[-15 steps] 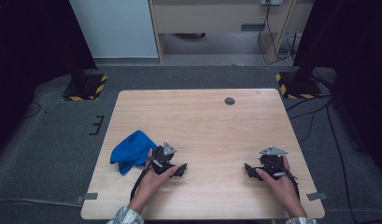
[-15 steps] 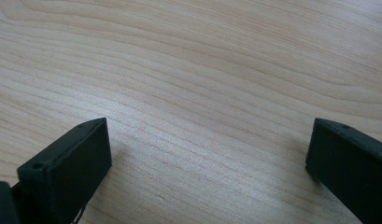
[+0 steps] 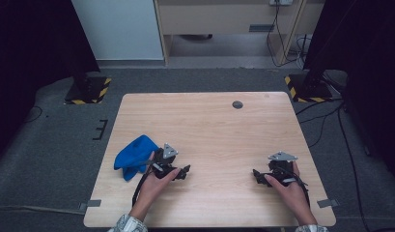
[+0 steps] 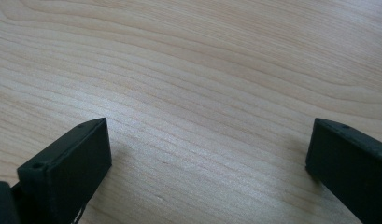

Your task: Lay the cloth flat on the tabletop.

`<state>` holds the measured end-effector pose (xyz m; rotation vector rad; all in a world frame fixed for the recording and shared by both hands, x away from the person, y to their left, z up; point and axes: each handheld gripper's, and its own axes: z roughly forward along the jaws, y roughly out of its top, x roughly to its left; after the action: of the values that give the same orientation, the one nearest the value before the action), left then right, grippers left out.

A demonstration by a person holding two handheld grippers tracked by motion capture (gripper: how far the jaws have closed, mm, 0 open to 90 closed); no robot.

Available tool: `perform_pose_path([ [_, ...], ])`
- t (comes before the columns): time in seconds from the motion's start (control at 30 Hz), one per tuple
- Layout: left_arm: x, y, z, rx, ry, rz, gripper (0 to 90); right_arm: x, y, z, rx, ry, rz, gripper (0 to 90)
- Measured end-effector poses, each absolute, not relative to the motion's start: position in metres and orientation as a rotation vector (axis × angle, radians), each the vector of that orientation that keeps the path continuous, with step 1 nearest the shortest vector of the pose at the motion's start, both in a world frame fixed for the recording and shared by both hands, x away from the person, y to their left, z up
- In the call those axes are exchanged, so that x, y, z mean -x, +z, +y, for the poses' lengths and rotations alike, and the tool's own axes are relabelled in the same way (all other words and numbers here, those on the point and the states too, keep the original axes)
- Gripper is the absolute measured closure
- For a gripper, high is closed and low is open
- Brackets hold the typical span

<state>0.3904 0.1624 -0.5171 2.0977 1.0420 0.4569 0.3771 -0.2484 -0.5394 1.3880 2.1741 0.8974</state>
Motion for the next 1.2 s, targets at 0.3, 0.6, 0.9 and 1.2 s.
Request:
perform_pose_path([
  [0.3, -0.389, -0.503, 0.187, -2.015, 0.465, 1.054, 4.8, -0.377, -0.539, -0.248, -1.388, 0.897, 2.174, 0.2],
  [0.6, -0.384, -0.486, 0.220, -1.951, 0.519, 1.097, 5.0, -0.377, -0.539, -0.248, -1.388, 0.897, 2.176, 0.2],
  [0.9, -0.385, -0.483, 0.266, -1.907, 0.650, 1.229, 4.0, -0.377, -0.539, -0.248, -1.388, 0.897, 2.176, 0.3],
  [1.2, -0.395, -0.504, 0.278, -1.945, 0.607, 1.319, 2.8, -0.377, -0.539, -0.248, -1.388, 0.897, 2.176, 0.2],
])
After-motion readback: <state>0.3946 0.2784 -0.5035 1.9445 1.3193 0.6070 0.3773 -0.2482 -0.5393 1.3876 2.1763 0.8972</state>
